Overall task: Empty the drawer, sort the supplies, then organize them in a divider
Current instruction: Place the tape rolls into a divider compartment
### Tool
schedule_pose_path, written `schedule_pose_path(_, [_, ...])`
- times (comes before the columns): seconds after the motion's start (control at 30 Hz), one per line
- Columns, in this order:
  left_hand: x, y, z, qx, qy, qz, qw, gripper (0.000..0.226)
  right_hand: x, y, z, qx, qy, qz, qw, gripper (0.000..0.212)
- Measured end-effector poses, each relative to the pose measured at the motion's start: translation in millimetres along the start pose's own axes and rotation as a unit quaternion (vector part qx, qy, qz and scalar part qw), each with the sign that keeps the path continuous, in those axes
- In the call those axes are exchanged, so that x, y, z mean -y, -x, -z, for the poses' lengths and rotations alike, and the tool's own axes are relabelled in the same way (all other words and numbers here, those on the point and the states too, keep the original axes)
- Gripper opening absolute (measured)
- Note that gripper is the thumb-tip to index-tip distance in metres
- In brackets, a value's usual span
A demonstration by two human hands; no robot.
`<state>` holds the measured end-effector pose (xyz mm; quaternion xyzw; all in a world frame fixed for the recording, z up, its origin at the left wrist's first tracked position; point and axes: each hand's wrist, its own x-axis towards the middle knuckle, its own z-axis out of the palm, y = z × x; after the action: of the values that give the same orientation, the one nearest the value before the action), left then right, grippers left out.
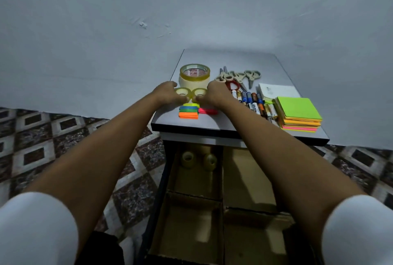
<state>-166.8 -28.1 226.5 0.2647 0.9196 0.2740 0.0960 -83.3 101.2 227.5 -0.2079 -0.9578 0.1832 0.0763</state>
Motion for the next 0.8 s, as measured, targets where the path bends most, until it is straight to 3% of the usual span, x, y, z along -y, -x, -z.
schedule_pose_path(0.23, [2,-2,-2,-0.014,0.013,-0.006,1.000,0.058,0,-7,-7,-0.012,0.005,-0.003,1.000,0.036])
schedule_pose_path(0.53, [1,20,4,-0.088,0.114,-0.037,0.989,0.054,-3,17,10,-0.074,-0.114,0.006,0.991,0.029])
schedule_pose_path(0.7, [-4,65,-5,-0.104,0.112,-0.070,0.986,0.052,-9,61,16,-0.104,-0.175,0.032,0.979,0.035])
schedule_pose_path(0.8, [-1,99,-24,-0.110,0.121,-0.083,0.983,0.060,-18,91,11,-0.097,-0.162,0.032,0.982,0.054])
